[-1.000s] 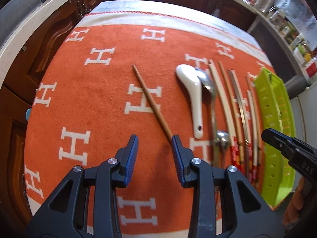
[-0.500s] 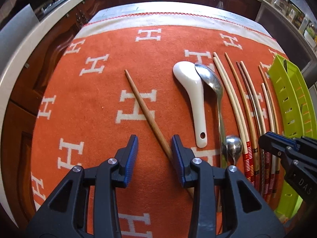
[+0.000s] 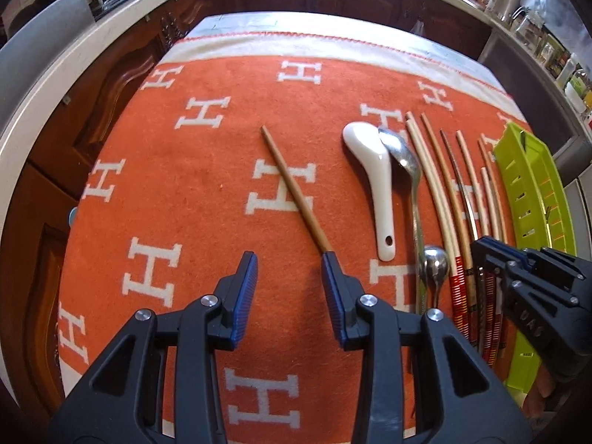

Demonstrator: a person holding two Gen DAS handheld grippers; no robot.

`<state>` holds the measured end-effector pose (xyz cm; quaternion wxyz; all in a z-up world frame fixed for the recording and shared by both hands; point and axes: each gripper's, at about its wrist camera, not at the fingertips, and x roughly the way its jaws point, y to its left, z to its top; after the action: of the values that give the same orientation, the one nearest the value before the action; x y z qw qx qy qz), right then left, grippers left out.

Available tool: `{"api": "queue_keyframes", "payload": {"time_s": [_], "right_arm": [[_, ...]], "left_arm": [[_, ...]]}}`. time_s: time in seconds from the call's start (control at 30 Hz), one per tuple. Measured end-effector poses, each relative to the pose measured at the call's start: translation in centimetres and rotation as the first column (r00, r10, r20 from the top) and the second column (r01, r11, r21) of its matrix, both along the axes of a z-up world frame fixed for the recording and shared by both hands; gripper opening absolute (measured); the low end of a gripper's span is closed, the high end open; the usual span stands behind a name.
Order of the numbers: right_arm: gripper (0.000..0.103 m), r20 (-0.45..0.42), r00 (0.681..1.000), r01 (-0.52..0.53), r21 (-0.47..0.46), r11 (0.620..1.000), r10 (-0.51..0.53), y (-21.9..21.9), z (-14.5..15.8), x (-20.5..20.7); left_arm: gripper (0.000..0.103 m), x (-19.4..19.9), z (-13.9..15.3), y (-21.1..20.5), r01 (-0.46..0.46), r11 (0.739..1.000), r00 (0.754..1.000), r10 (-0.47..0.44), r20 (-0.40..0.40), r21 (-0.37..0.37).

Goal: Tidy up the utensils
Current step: 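Grasp a brown wooden chopstick with the left tool while the right tool grasps a metal chopstick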

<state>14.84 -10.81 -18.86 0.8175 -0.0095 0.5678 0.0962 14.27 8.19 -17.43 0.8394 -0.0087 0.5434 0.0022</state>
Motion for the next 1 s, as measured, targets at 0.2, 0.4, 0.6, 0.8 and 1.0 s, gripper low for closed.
{"api": "queue_keyframes", "payload": {"time_s": [0.2, 0.4, 0.6, 0.8, 1.0], "right_arm": [[0.005, -0.029, 0.998, 0.066, 0.092, 0.994, -0.063, -1.6, 0.2, -0.3], [0.005, -0.016, 0.996, 0.087, 0.152, 0.985, -0.086, -2.9, 1.6, -1.3], [0.005, -0.006, 0.995, 0.1, 0.212, 0.972, -0.101, -4.3, 3.2, -2.4], [0.005, -0.013, 0.994, 0.111, 0.244, 0.963, -0.112, -5.0, 3.4, -2.7], [0.005, 0.006, 0.992, 0.12, 0.271, 0.955, -0.127, -5.9, 4.0, -3.2]], "left_arm": [[0.038, 0.3, -0.4, -0.8, -0.003, 1.0, 1.0, 0.003, -0.03, 0.013], [0.045, 0.7, -0.5, -1.1, -0.031, 0.999, 0.998, 0.03, -0.06, -0.017], [0.045, 1.0, -0.6, -1.3, -0.032, 0.999, 0.997, 0.032, -0.07, -0.01], [0.01, 1.1, -1.1, -2.8, 0.001, 1.0, 0.998, 0.001, -0.067, 0.024], [0.004, 0.1, -0.6, -3.2, 0.015, 0.999, 0.999, -0.013, -0.053, 0.046]]}}
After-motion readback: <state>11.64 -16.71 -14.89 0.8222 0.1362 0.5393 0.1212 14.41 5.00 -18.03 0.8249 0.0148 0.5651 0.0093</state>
